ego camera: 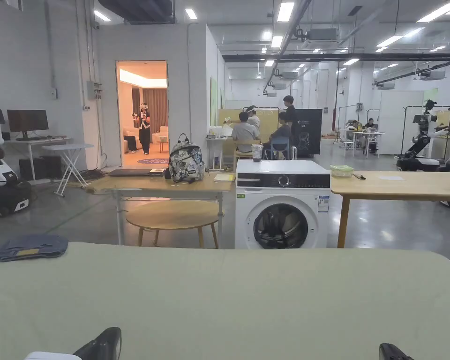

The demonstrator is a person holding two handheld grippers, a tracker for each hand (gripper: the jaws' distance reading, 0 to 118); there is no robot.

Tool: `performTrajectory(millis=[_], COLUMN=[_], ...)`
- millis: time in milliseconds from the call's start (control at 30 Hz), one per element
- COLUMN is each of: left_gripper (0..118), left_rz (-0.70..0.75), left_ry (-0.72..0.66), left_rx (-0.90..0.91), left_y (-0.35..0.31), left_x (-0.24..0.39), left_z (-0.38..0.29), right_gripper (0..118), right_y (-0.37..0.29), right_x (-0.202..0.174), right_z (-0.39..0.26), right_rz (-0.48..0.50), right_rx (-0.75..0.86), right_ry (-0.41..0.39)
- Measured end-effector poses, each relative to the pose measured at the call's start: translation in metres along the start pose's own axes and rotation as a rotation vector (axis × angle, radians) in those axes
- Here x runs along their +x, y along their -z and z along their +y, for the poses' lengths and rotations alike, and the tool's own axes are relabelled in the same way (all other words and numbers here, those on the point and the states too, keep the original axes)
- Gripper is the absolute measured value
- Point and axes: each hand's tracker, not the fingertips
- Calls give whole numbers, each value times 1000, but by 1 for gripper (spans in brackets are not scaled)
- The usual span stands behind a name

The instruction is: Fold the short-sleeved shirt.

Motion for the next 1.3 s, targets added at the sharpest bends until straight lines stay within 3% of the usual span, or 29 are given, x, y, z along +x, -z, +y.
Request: performTrajectory(millis=[300,600,833,1000,1033,1067,1100,1133,1300], left_gripper=[0,0,0,0,7,23,52,89,87], left_rz=[61,211,284,219,204,190,199,196,166], left_ry=[-14,28,51,10,13,20,20,13,-107], left_rx=[-2,-50,-105,-168,-200,-237,-282,-334,-555], left_y=[-10,-43,-57,-53,-50,-45,-39,-31,31], left_x=[-23,-66,-93,-115,-122,-130,-137,-148,-201], left_z=[0,-4,-10,-15,-16,-19,-23,-28,-87], right_gripper=[0,0,0,0,0,0,0,0,0], right_y=[9,29,38,41,41,40,40,42,52], right_x=[-22,-82,-112,-117,-116,-114,-113,-111,-100], right_z=[-1,-12,-21,-25,-27,-28,-30,-33,-50], right_rz=[48,250,342,375,380,380,376,369,341], right_rx=[-7,-33,-64,-84,-91,-94,-96,-101,-164], right_ry=[-19,23,48,54,54,51,48,46,54])
